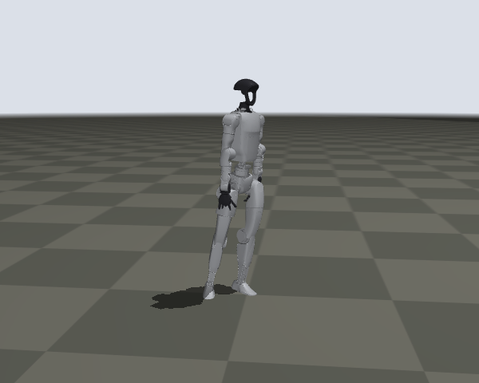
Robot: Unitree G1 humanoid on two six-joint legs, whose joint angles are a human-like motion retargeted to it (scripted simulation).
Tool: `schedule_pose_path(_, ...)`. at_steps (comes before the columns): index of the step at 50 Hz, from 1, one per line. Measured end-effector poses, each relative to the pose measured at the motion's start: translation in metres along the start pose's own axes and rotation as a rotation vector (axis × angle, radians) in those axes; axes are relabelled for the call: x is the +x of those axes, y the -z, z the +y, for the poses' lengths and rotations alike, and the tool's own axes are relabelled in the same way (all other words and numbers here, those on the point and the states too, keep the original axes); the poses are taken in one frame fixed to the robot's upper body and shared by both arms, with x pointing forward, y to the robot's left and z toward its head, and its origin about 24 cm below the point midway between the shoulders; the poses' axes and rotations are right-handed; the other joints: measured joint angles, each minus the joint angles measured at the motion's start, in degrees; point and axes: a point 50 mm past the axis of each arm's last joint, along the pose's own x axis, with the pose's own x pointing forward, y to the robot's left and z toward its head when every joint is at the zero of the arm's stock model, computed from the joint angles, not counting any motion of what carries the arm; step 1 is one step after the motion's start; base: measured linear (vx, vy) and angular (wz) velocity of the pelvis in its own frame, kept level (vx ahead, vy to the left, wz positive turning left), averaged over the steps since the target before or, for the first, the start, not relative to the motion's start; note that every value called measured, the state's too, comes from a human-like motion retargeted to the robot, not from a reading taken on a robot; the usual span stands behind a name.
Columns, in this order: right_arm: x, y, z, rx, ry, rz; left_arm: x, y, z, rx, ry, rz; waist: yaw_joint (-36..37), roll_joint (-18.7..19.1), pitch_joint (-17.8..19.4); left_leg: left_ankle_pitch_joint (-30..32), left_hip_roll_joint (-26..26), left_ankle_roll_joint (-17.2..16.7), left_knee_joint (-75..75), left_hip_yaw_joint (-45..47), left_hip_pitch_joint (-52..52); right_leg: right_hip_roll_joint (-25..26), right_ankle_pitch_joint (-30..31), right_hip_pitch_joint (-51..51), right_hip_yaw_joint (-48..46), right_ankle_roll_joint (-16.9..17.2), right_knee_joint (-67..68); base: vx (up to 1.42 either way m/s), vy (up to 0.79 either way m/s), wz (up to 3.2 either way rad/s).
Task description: In place motions
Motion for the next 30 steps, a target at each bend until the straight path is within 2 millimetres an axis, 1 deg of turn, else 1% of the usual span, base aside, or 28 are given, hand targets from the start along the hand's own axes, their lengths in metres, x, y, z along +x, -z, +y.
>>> schedule_pose_path(6,-0.004,0.014,-0.014,-0.037,0.074,0.084,0.000,0.001,0.000,0.010,-0.002,0.008,-3.3,0.9,-0.1,-2.7,2.4,-0.1,-0.2,6.7,0.9,0.5,2.4,-4.2,6.4,-1.5,-0.6,-0.40,-0.09,-1.37)
schedule_pose_path(10,-0.007,0.022,-0.022,-0.013,0.094,0.131,0.000,0.003,-0.002,0.005,0.008,0.014,-5.6,1.7,-0.2,-4.6,4.2,-0.5,-0.4,12.5,2.0,0.7,3.6,-7.6,11.9,-2.3,0.3,-0.54,-0.01,-1.41)
schedule_pose_path(14,-0.010,0.024,-0.028,0.047,0.102,0.149,0.001,0.003,-0.007,-0.004,0.022,0.012,-7.5,2.8,0.3,-6.0,6.1,-1.1,-0.8,18.6,3.6,1.4,4.5,-10.5,17.3,-2.9,1.3,-0.54,0.06,-1.43)
schedule_pose_path(18,-0.012,0.021,-0.033,0.102,0.112,0.135,0.001,-0.001,-0.011,0.010,0.044,0.005,-10.6,4.3,1.0,-6.9,7.5,-1.6,-1.2,22.9,5.1,2.8,5.2,-12.1,20.9,-3.4,1.5,-0.58,0.13,-1.01)
schedule_pose_path(23,-0.011,0.016,-0.033,0.121,0.113,0.103,0.001,-0.012,-0.014,0.048,0.062,-0.020,-14.2,6.0,1.9,-7.2,8.7,-2.1,-1.8,26.5,6.5,4.3,5.9,-13.0,23.7,-3.8,1.4,-0.42,0.16,-0.66)
schedule_pose_path(30,-0.007,0.023,-0.021,0.091,0.107,0.132,0.000,-0.029,-0.023,0.076,0.089,-0.074,-16.4,7.7,2.5,-7.5,10.0,-2.5,-2.1,29.9,8.5,6.0,6.5,-13.1,26.5,-4.2,1.1,-0.22,0.16,-0.45)
